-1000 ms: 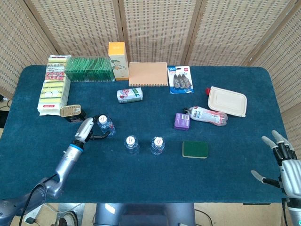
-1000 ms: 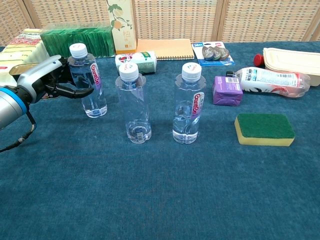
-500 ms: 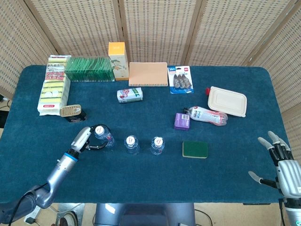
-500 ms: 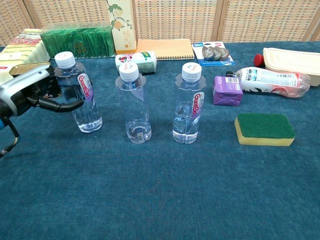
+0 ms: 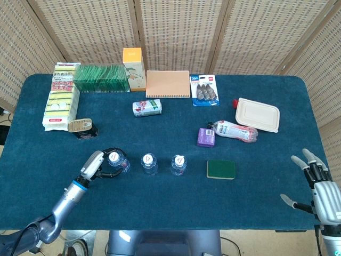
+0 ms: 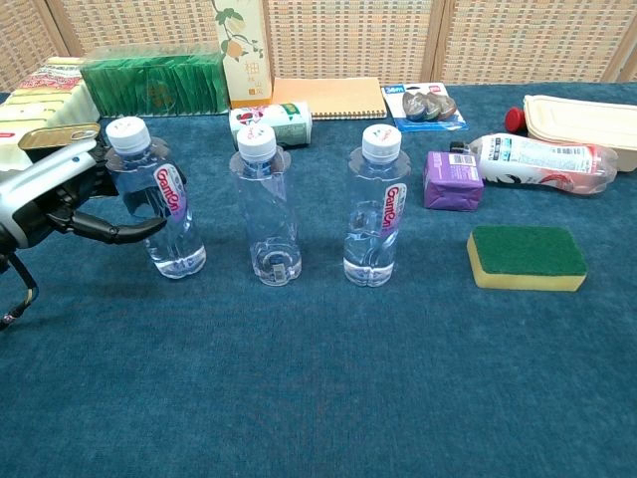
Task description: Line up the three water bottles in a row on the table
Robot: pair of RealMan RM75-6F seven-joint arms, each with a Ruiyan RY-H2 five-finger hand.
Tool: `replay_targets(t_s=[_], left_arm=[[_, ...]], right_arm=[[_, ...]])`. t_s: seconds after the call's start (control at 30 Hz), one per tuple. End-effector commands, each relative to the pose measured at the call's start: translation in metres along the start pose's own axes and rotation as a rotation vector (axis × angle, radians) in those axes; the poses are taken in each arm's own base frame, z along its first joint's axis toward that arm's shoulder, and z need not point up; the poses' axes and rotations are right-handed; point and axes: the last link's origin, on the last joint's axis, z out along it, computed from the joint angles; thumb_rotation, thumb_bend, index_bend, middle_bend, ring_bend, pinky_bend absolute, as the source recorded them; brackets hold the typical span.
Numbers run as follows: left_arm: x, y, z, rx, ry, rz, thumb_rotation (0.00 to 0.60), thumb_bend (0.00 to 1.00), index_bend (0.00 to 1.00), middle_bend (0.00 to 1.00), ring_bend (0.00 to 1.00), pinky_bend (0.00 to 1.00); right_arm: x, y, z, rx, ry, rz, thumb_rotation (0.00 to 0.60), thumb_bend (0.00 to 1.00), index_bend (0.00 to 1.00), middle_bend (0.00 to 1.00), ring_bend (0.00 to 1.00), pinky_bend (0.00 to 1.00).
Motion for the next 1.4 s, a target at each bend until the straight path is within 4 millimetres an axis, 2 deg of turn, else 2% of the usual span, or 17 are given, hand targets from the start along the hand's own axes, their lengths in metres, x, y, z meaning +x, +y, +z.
replay_targets(t_s=[0.03, 0.23, 0.5, 0.6, 0.7, 0.77, 0.87, 0.97, 1.23, 1.4], left_arm=[[-0.006, 0.002, 0.005, -0.005, -0.021, 0.013, 0.6, 0.36, 0.5, 0.44, 0.39, 0.46], [-0.011, 0.007, 0.01, -0.028, -0.012, 0.011, 0.6, 0.35, 0.5, 0.44, 0.39, 0.46], [-0.015, 0.003, 0.013, -0.001, -0.042, 0.033, 0.6, 0.34, 0.5, 0.44, 0.38, 0.46], [-0.016, 0.002, 0.012, 0.0, -0.058, 0.027, 0.6, 0.34, 0.49, 0.42, 0.32, 0.44], [-0.017, 0.001, 0.01, 0.001, -0.08, 0.025, 0.6, 0.33, 0.31, 0.27, 0.16, 0.34], [-0.017, 0.0, 0.01, -0.001, -0.086, 0.034, 0.6, 0.29, 0.11, 0.14, 0.05, 0.25], [-0.015, 0.0, 0.008, -0.004, -0.081, 0.037, 0.6, 0.24, 0.01, 0.04, 0.0, 0.18], [-0.011, -0.001, 0.007, -0.004, -0.064, 0.055, 0.6, 0.22, 0.0, 0.0, 0.0, 0.13], [-0.002, -0.004, -0.001, 0.006, -0.046, 0.066, 0.6, 0.19, 0.0, 0.0, 0.0, 0.06], [0.021, -0.002, -0.018, -0.003, 0.003, 0.088, 0.6, 0.18, 0.0, 0.0, 0.0, 0.01]], right_arm=[[0.002, 0.0, 0.0, 0.0, 0.007, 0.002, 0.6, 0.0, 0.14, 0.01, 0.0, 0.0], [0.003, 0.001, 0.0, -0.004, 0.009, 0.004, 0.6, 0.0, 0.14, 0.01, 0.0, 0.0], [0.003, 0.001, 0.0, -0.001, 0.01, 0.006, 0.6, 0.0, 0.15, 0.01, 0.0, 0.0], [0.003, 0.001, 0.0, -0.001, 0.009, 0.005, 0.6, 0.0, 0.15, 0.01, 0.0, 0.0], [0.003, 0.0, 0.0, 0.001, 0.007, 0.004, 0.6, 0.0, 0.15, 0.01, 0.0, 0.0], [0.003, 0.0, 0.0, 0.001, 0.007, 0.005, 0.6, 0.0, 0.15, 0.01, 0.0, 0.0], [0.003, 0.001, 0.0, 0.0, 0.007, 0.005, 0.6, 0.0, 0.15, 0.01, 0.0, 0.0], [0.003, 0.0, 0.0, 0.001, 0.006, 0.006, 0.6, 0.0, 0.15, 0.01, 0.0, 0.0], [0.003, -0.001, -0.001, 0.007, 0.004, 0.005, 0.6, 0.0, 0.15, 0.01, 0.0, 0.0], [0.002, -0.002, -0.002, 0.008, -0.001, 0.003, 0.6, 0.0, 0.15, 0.01, 0.0, 0.0]])
